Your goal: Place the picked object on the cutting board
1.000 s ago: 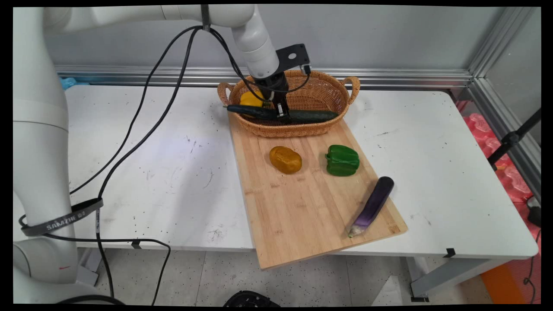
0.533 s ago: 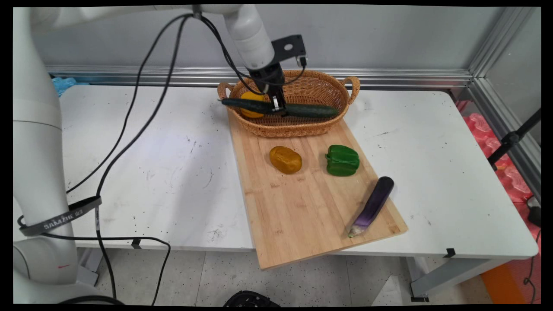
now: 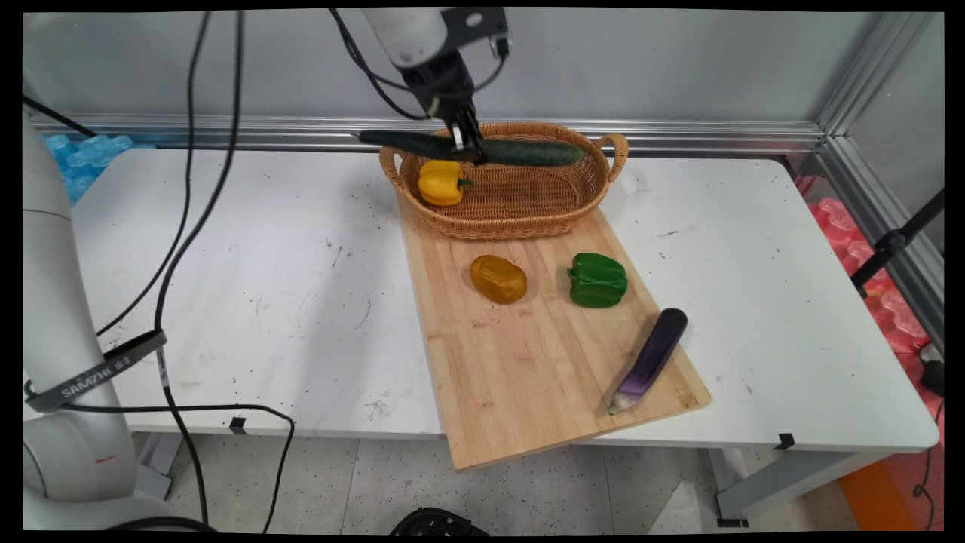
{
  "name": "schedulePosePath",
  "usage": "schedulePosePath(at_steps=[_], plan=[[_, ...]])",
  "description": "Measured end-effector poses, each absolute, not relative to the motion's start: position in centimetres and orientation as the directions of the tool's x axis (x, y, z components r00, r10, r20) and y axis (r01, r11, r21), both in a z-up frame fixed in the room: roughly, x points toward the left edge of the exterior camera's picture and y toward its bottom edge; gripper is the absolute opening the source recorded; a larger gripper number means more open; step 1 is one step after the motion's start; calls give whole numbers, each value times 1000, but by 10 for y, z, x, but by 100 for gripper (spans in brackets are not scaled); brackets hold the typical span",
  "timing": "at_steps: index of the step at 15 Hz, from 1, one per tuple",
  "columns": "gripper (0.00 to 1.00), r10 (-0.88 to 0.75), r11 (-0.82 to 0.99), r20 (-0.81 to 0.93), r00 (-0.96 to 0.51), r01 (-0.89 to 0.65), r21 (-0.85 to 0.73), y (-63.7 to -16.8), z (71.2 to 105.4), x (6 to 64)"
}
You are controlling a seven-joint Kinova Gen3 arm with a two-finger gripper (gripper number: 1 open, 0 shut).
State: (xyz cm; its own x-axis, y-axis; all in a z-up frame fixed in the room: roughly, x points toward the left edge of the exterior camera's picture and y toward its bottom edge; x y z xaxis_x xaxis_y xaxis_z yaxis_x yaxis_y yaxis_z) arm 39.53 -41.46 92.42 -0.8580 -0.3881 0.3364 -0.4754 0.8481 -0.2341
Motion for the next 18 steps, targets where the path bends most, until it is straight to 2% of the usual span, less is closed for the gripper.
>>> schedulePosePath(at_steps=[4,9,18], plan=[[0,-351,859,379,-856,-456,-234,-388,959,406],[0,-263,905,411,-873,-371,-207,-354,981,413],[0,-5,990,421,-907,-64,-126,-280,968,412]])
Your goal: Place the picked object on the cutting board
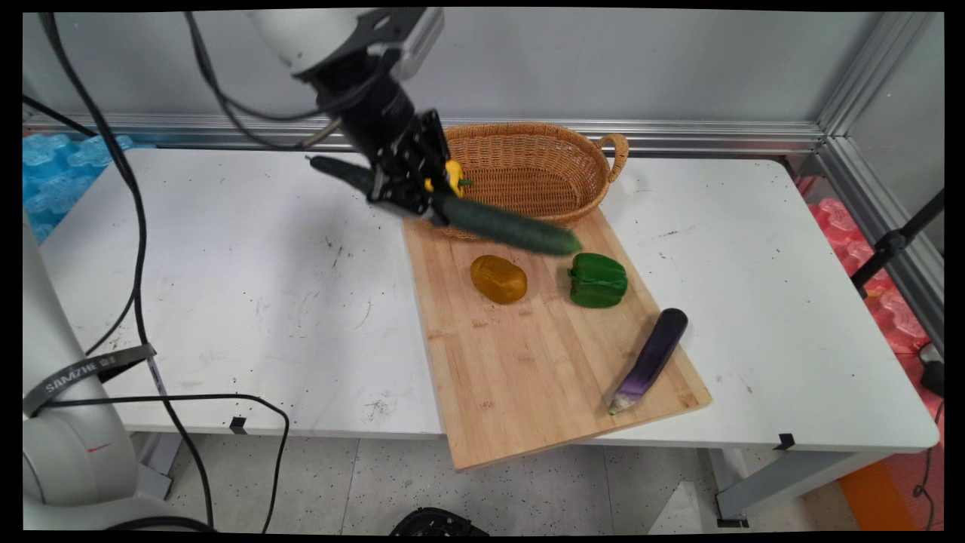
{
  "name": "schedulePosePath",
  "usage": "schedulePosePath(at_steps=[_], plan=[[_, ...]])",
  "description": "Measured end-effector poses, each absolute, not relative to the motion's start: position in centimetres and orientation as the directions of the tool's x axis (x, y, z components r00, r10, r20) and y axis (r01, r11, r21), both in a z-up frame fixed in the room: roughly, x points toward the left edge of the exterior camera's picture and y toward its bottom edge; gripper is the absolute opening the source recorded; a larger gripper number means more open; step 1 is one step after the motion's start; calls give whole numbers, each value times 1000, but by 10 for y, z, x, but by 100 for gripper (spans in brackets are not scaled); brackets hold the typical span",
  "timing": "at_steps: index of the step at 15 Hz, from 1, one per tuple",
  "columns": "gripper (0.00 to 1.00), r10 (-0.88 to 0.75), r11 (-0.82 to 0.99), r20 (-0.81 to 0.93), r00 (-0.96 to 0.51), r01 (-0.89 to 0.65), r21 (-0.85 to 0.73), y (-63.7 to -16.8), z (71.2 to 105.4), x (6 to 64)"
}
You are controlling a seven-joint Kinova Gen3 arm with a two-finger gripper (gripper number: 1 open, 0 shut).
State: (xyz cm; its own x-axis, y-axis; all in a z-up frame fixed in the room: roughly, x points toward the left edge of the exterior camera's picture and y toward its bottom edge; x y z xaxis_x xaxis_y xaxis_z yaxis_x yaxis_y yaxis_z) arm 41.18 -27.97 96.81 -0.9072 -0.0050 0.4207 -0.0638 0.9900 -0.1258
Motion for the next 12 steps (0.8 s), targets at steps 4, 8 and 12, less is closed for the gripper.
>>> schedulePosePath(at_steps=[4,8,12], plan=[[0,67,994,425,-903,24,-107,-263,947,402],[0,110,993,431,-896,77,-94,-254,921,388],[0,145,989,431,-890,122,-82,-251,883,369]])
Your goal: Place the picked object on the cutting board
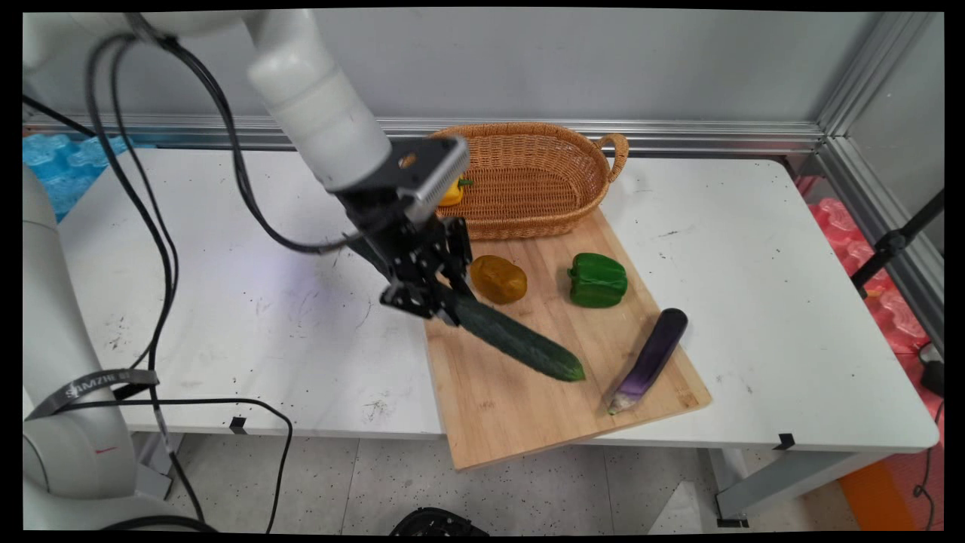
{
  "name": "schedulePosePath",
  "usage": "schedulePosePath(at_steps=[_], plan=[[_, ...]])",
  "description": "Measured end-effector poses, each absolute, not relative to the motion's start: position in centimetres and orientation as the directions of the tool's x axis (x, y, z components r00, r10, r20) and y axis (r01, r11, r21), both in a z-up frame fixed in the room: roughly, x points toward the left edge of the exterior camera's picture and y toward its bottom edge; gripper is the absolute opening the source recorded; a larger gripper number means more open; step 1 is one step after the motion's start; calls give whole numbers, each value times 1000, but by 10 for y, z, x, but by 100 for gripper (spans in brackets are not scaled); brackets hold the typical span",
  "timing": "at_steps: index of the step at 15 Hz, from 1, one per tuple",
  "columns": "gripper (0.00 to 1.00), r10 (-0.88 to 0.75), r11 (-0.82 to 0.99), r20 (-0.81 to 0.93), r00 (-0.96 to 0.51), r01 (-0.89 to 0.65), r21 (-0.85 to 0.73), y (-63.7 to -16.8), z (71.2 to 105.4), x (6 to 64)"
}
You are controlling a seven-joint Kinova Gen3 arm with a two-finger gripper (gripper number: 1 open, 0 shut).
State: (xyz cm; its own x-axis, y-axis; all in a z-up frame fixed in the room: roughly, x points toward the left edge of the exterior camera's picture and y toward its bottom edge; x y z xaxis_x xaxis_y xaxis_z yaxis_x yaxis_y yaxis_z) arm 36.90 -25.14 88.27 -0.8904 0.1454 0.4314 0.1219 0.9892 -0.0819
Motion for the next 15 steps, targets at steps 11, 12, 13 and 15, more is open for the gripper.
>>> schedulePosePath(at_steps=[11,12,13,15], plan=[[0,212,977,410,-887,194,-87,-272,797,329],[0,221,975,407,-886,202,-89,-274,792,327],[100,231,973,405,-885,212,-93,-275,789,326],[100,250,968,405,-879,229,-100,-277,787,325]])
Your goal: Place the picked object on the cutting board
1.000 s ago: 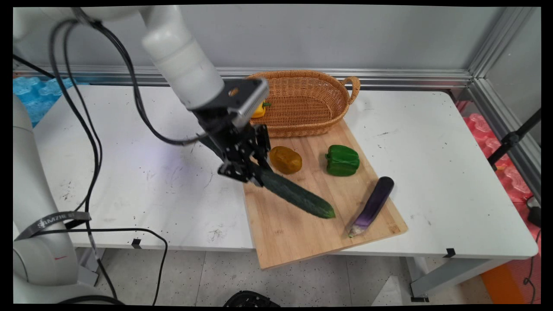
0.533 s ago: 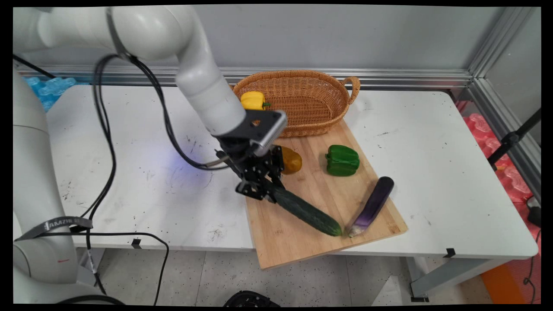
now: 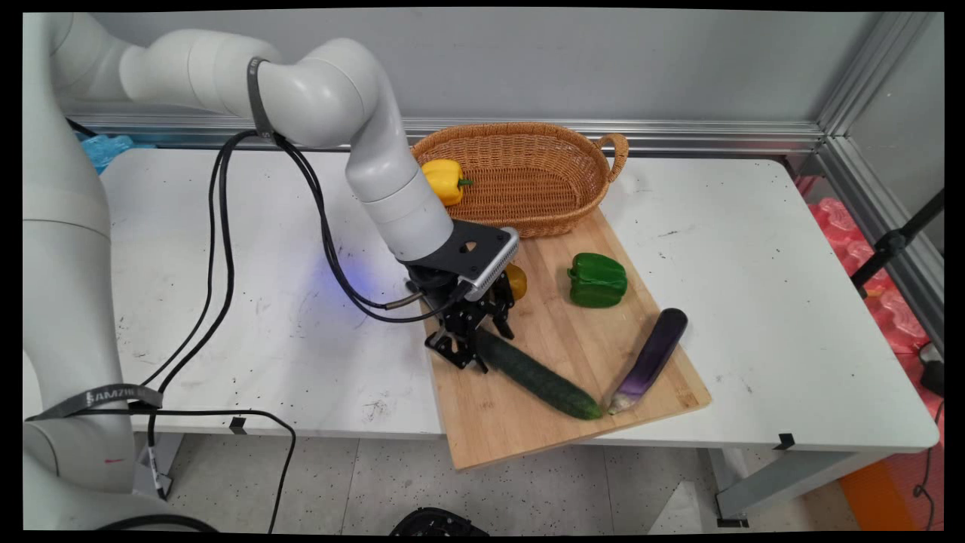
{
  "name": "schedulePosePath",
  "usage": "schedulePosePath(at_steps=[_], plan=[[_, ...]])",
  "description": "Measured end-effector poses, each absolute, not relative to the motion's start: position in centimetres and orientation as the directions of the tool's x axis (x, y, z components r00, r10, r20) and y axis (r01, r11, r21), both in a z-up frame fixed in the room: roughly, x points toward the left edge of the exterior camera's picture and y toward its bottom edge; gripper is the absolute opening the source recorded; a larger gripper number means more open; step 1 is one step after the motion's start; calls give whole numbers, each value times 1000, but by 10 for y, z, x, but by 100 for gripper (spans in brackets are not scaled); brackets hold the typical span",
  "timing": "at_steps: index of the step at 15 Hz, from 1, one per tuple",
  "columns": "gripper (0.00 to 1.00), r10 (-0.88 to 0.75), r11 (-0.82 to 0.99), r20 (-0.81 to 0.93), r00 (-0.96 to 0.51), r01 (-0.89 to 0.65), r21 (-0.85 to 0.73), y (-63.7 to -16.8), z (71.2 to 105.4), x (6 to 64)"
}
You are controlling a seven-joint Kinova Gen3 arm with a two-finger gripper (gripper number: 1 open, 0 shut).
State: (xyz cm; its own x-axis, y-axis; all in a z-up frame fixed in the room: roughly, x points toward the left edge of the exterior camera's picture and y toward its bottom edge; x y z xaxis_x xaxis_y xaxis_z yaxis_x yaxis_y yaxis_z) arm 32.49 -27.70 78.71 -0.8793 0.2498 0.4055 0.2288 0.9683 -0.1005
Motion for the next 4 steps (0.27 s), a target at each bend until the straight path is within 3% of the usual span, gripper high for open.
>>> schedulePosePath(at_steps=[4], plan=[[100,266,964,416,-870,240,-115,-277,798,326]])
